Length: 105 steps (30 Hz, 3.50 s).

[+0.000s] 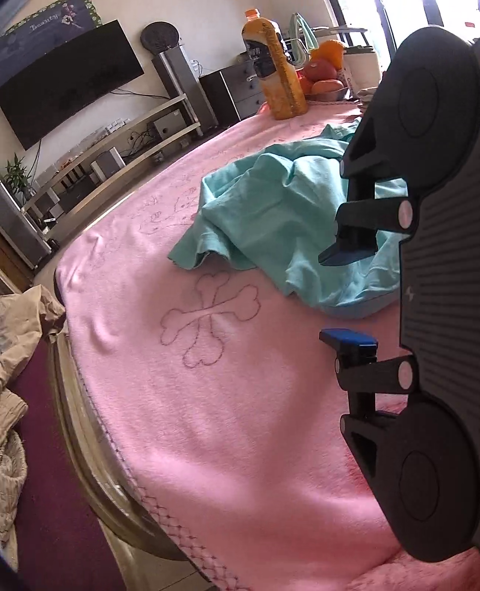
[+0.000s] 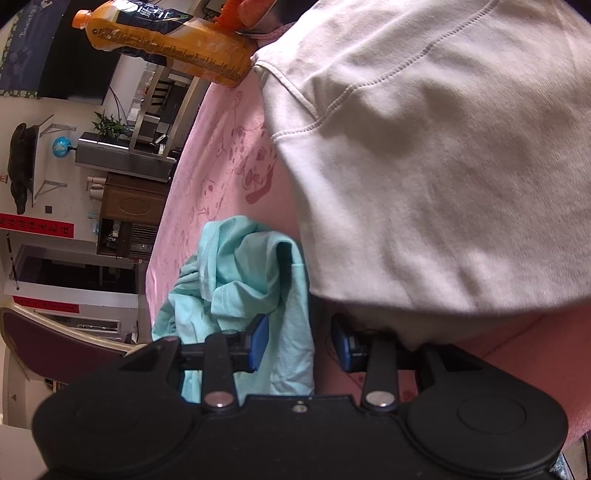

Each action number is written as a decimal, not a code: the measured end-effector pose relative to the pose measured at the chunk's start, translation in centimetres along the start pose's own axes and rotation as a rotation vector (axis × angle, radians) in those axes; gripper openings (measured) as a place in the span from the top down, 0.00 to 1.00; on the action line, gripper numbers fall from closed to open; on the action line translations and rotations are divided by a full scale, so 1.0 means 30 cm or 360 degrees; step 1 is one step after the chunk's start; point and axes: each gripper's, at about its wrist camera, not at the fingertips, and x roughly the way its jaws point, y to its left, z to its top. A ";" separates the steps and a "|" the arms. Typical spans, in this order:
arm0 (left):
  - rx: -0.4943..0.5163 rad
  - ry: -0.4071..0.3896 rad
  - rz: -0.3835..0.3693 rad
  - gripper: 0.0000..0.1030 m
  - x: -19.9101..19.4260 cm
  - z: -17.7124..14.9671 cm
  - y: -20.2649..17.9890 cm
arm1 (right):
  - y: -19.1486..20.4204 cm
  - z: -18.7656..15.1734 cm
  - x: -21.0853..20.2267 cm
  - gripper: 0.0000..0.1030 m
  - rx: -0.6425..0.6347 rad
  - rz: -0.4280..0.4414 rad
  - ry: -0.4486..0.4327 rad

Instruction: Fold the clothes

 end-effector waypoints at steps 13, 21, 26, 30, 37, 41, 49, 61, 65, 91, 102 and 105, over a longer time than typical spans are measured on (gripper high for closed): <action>0.0239 0.0099 -0.0086 0.82 0.078 0.026 -0.056 | 0.002 -0.001 -0.006 0.64 -0.0001 0.0002 0.0004; 0.0107 0.0080 -0.0134 0.72 0.050 0.015 -0.020 | 0.005 -0.003 -0.009 0.64 -0.0001 0.0001 0.0007; 0.0138 0.0097 -0.0060 0.71 0.069 0.020 -0.022 | 0.002 -0.005 -0.012 0.64 0.0000 0.0005 0.0008; 0.0166 0.0164 -0.0130 0.78 0.096 0.018 -0.032 | 0.003 -0.004 -0.014 0.64 0.0001 0.0006 0.0007; 0.0336 0.0159 -0.0021 0.99 0.099 -0.007 -0.061 | 0.007 0.003 -0.017 0.64 -0.0012 0.0001 0.0008; 0.0334 0.0035 -0.0010 1.00 0.052 -0.002 -0.069 | 0.010 0.001 -0.020 0.64 -0.0015 -0.0002 0.0009; 0.0137 -0.0319 -0.0107 1.00 -0.160 0.054 -0.010 | -0.003 -0.003 -0.079 0.54 0.0050 0.0094 -0.0102; 0.0097 -0.0256 0.0058 1.00 -0.117 0.068 0.028 | 0.030 -0.009 -0.042 0.66 -0.0035 -0.0004 -0.0114; 0.0132 -0.0205 0.0110 1.00 -0.076 0.066 0.027 | 0.043 -0.017 -0.006 0.89 -0.0154 -0.0129 -0.0082; 0.0225 -0.1018 -0.1102 1.00 -1.110 0.257 -0.440 | 0.730 -0.151 -1.037 0.96 -0.0541 0.0897 -0.0965; 0.0352 -0.0882 -0.0770 1.00 -1.004 0.304 -0.497 | 0.833 -0.196 -1.034 0.96 -0.0819 0.0858 -0.0981; 0.0312 -0.0683 -0.0615 1.00 -0.832 0.383 -0.515 | 0.884 -0.101 -0.812 0.96 -0.0780 0.0553 -0.0727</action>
